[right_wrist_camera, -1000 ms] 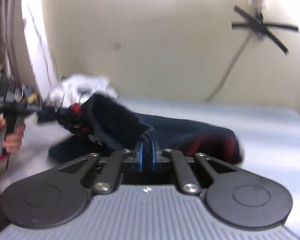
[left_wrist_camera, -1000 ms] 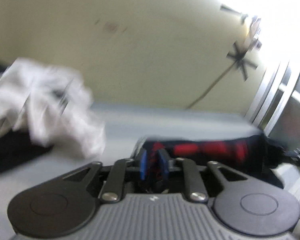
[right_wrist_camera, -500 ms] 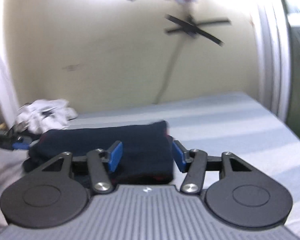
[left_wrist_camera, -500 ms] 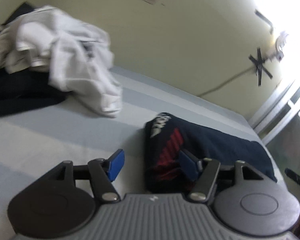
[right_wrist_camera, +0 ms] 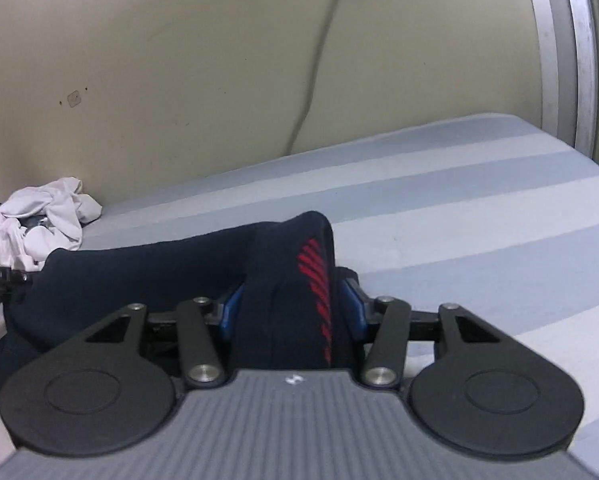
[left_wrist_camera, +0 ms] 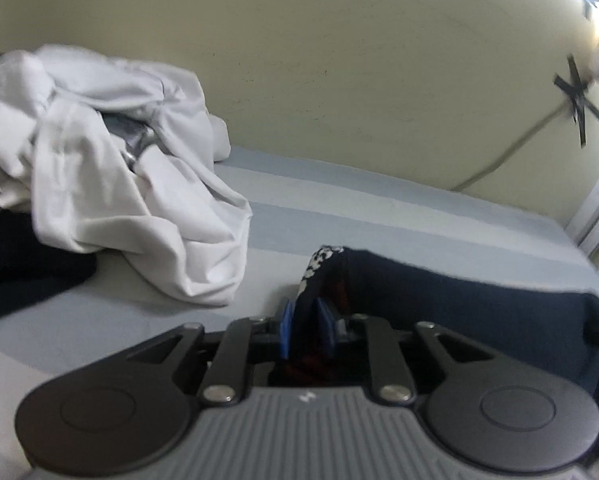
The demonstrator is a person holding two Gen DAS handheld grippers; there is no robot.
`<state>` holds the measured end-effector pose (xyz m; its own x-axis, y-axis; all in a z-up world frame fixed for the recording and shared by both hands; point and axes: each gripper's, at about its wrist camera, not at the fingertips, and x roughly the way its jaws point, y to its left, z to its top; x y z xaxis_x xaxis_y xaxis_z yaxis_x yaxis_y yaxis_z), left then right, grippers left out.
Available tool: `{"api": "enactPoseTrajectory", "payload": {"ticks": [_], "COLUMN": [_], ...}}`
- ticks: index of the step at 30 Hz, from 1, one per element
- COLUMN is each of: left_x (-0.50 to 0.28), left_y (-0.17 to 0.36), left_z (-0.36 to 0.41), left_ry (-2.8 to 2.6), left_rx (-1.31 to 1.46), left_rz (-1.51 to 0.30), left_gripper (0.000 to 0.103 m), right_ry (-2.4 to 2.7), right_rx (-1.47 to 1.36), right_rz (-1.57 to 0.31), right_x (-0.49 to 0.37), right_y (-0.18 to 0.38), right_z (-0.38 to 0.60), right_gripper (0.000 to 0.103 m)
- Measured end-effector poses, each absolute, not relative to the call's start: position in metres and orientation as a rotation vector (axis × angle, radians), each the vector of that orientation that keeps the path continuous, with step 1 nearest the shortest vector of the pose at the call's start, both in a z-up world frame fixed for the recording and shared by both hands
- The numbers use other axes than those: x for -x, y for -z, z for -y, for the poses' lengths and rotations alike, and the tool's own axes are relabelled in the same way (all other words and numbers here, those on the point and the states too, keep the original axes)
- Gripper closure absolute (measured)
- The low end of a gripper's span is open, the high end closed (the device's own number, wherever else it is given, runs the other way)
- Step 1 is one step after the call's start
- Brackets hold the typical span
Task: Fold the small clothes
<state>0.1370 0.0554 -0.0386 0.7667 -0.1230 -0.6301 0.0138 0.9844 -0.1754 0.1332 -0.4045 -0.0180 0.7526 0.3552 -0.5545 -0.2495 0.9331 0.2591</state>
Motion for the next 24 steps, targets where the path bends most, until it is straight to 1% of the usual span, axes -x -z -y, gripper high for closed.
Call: {"api": "enactPoseTrajectory", "payload": {"ticks": [2, 6, 10, 12, 14, 15, 16, 17, 18, 19, 20, 21, 22, 24], "left_x": [-0.120, -0.089, -0.078, -0.076, -0.075, -0.074, -0.072, -0.069, -0.063, -0.053, -0.047, -0.044, -0.042, -0.039], "left_y": [0.032, 0.006, -0.011, -0.008, 0.004, 0.014, 0.025, 0.038, 0.045, 0.047, 0.045, 0.040, 0.035, 0.025], "left_z": [-0.058, -0.076, -0.045, -0.015, 0.018, 0.032, 0.046, 0.058, 0.065, 0.069, 0.071, 0.069, 0.065, 0.056], "left_ry": [0.089, 0.149, 0.281, 0.377, 0.449, 0.478, 0.493, 0.486, 0.470, 0.467, 0.471, 0.486, 0.513, 0.535], "left_rx": [0.136, 0.264, 0.232, 0.168, 0.097, 0.049, -0.008, -0.075, -0.136, -0.187, -0.215, -0.212, -0.192, -0.136], "left_rz": [-0.687, -0.616, -0.561, -0.577, -0.614, -0.639, -0.668, -0.696, -0.672, -0.630, -0.625, -0.633, -0.644, -0.644], "left_gripper": [0.083, 0.083, 0.083, 0.083, 0.082, 0.082, 0.082, 0.081, 0.081, 0.081, 0.081, 0.080, 0.078, 0.076], "right_ry": [-0.307, -0.263, -0.417, -0.474, -0.427, -0.392, -0.413, -0.429, -0.426, -0.416, -0.400, -0.389, -0.392, -0.444], "right_rx": [-0.159, -0.172, -0.170, -0.104, 0.000, 0.030, 0.002, -0.072, -0.136, -0.141, -0.104, -0.064, -0.042, -0.043], "right_rz": [-0.604, -0.495, -0.473, -0.514, -0.592, -0.605, -0.574, -0.582, -0.600, -0.601, -0.582, -0.558, -0.541, -0.509], "right_x": [-0.120, -0.094, -0.078, -0.073, -0.075, -0.077, -0.075, -0.077, -0.079, -0.077, -0.072, -0.066, -0.062, -0.054], "right_y": [0.009, -0.012, -0.022, -0.014, 0.004, 0.014, 0.018, 0.019, 0.017, 0.013, 0.009, 0.006, 0.001, -0.007], "right_z": [0.412, 0.419, 0.395, 0.378, 0.370, 0.374, 0.386, 0.400, 0.408, 0.409, 0.405, 0.398, 0.393, 0.388], "right_gripper": [0.045, 0.045, 0.054, 0.055, 0.061, 0.072, 0.076, 0.076, 0.078, 0.078, 0.078, 0.077, 0.074, 0.073]}}
